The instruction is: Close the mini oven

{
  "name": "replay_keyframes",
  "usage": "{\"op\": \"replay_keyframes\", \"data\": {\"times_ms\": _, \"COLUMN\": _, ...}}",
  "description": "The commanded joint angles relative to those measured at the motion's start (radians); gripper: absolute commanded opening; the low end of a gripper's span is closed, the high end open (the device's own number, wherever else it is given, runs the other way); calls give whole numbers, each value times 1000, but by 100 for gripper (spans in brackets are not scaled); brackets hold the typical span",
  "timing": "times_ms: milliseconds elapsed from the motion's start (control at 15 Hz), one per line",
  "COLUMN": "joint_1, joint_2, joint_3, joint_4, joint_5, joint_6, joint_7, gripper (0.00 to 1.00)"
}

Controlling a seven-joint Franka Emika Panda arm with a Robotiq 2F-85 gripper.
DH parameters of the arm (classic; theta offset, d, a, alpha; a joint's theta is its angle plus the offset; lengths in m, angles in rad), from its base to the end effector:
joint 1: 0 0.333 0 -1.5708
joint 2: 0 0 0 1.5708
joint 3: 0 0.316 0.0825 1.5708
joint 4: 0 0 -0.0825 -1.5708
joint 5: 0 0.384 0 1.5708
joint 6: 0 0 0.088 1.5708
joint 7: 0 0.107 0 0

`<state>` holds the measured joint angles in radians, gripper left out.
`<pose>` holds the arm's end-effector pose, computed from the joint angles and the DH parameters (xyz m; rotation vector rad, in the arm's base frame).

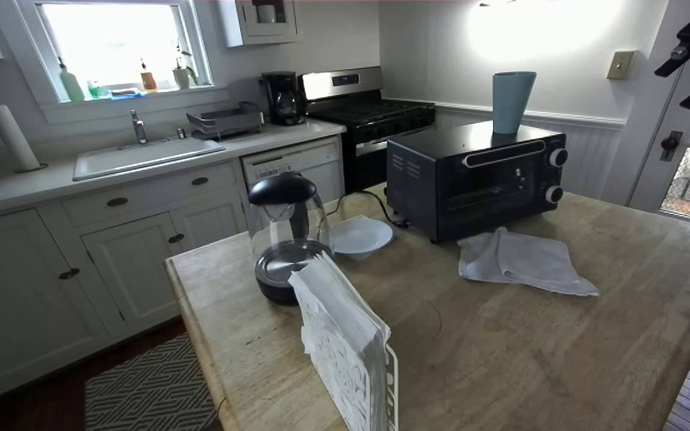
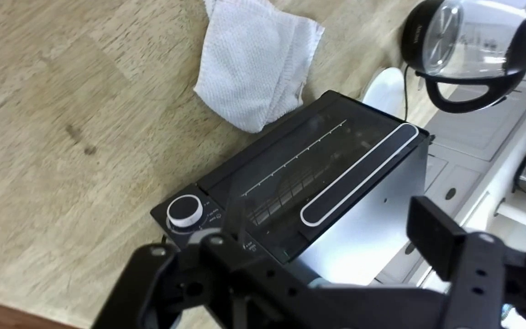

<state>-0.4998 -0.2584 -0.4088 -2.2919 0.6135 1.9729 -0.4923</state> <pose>0.3119 -0.3505 0.4539 -2.3993 0.8405 -0.4587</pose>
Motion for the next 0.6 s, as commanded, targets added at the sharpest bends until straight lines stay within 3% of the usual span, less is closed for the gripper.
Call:
{"op": "replay_keyframes", "data": {"times_ms": 0, "joint_1": 36, "joint_2": -251, "joint_3": 118, "joint_4": -178, "joint_5": -179, "joint_6": 222, "joint_7": 219, "gripper": 100}}
{"op": "replay_keyframes", "data": {"times_ms": 67, "joint_1": 44, "joint_2": -295, "joint_3": 163, "joint_4": -211, "joint_5": -232, "joint_6": 271, "joint_7": 285, "gripper": 100}}
{"op": "replay_keyframes", "data": {"times_ms": 133, "joint_1": -21, "joint_2": -327, "joint_3": 269, "joint_4": -240, "joint_5": -276, "joint_6": 285, "joint_7": 353, "gripper": 100}}
{"op": "replay_keyframes", "data": {"times_ms": 200, "joint_1": 88, "joint_2": -223, "joint_3": 105, "joint_4": -139, "joint_5": -227, "joint_6": 222, "joint_7": 264, "gripper": 100}}
{"op": "replay_keyframes", "data": {"times_ms": 333, "joint_1": 82, "joint_2": -294, "joint_3": 184, "joint_4": -196, "joint_5": -288, "joint_6": 265, "joint_7": 361, "gripper": 100}}
{"op": "replay_keyframes", "data": {"times_ms": 533, "joint_1": 70, "joint_2": -321, "joint_3": 200, "joint_4": -225, "joint_5": -304, "joint_6": 276, "joint_7": 381, "gripper": 100}}
